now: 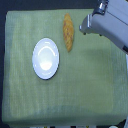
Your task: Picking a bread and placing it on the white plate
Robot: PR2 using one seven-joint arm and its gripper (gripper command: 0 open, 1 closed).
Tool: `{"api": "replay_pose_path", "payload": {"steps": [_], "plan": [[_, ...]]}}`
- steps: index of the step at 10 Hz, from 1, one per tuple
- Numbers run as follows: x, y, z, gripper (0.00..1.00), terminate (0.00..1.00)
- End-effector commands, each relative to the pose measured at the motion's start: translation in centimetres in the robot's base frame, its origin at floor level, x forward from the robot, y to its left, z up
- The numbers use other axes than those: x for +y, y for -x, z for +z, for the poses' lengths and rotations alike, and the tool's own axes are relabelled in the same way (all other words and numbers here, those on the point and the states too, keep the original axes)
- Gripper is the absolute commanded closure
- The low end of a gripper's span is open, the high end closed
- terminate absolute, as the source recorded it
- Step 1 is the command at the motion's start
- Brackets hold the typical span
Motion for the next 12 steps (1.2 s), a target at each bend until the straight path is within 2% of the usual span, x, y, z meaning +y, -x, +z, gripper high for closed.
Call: {"api": "replay_pose_path", "payload": {"steps": [1, 4, 9, 12], "plan": [[8.7, -7.2, -3.0, 0.00, 0.00], [11.0, -10.1, -6.5, 0.00, 0.00], [14.2, -11.6, -13.7, 0.00, 0.00], [14.6, -13.1, -14.9, 0.00, 0.00]]}}
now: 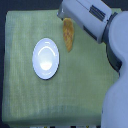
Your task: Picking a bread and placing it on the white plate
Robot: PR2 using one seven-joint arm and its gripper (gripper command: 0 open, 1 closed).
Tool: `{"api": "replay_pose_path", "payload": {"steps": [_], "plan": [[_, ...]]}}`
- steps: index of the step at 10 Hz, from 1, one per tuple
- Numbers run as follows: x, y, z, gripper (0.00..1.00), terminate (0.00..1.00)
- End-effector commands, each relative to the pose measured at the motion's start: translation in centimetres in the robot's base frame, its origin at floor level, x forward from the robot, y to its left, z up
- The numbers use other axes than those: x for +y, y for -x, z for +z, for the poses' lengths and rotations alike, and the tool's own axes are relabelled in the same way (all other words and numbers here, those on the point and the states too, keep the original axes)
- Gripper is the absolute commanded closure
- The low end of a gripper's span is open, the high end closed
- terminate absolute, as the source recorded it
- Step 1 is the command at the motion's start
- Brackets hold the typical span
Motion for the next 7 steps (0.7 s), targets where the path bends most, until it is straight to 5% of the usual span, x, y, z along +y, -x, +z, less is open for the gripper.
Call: {"api": "replay_pose_path", "payload": {"steps": [1, 7], "plan": [[2.1, -2.6, -4.1, 0.00, 0.00], [0.2, -0.7, -6.2, 0.00, 0.00]]}}
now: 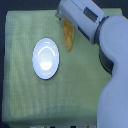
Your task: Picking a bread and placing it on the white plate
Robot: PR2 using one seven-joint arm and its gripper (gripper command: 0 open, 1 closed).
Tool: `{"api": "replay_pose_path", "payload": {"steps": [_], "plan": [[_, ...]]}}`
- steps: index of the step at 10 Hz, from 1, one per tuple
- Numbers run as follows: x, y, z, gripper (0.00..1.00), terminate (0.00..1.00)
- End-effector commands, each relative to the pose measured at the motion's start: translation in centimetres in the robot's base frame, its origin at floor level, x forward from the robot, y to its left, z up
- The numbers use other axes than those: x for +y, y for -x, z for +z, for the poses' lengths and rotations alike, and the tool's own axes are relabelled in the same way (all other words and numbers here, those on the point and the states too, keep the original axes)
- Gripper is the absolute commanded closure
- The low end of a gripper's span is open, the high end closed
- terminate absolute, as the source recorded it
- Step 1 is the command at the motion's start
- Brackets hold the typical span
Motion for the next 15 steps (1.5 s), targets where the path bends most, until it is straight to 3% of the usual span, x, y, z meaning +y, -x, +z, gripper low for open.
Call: {"api": "replay_pose_path", "payload": {"steps": [1, 4, 5, 15], "plan": [[-1.0, 1.1, -1.7, 0.00, 0.00], [-0.4, 1.2, -1.2, 0.00, 0.00], [-0.7, 1.2, -0.6, 1.00, 0.00], [-2.9, 1.3, 1.4, 1.00, 0.00]]}}
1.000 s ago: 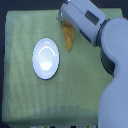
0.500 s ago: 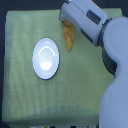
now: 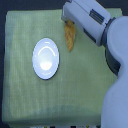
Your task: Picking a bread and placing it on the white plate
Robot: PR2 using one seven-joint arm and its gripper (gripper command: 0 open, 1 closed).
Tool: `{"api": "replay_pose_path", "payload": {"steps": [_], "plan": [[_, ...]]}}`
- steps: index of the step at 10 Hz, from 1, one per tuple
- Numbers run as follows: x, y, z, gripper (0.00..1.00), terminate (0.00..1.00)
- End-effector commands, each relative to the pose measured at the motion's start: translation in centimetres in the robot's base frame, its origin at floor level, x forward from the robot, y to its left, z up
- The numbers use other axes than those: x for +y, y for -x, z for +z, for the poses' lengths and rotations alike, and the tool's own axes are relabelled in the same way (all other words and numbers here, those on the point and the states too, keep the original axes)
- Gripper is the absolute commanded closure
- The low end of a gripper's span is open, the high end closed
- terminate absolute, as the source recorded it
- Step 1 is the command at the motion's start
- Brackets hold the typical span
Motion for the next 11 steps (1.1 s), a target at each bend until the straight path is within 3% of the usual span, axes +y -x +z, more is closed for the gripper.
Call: {"api": "replay_pose_path", "payload": {"steps": [1, 5, 11], "plan": [[-0.5, -0.2, 0.6, 1.00, 0.00], [-1.3, 0.3, 2.9, 1.00, 0.00], [-0.8, 4.7, 13.8, 1.00, 0.00]]}}
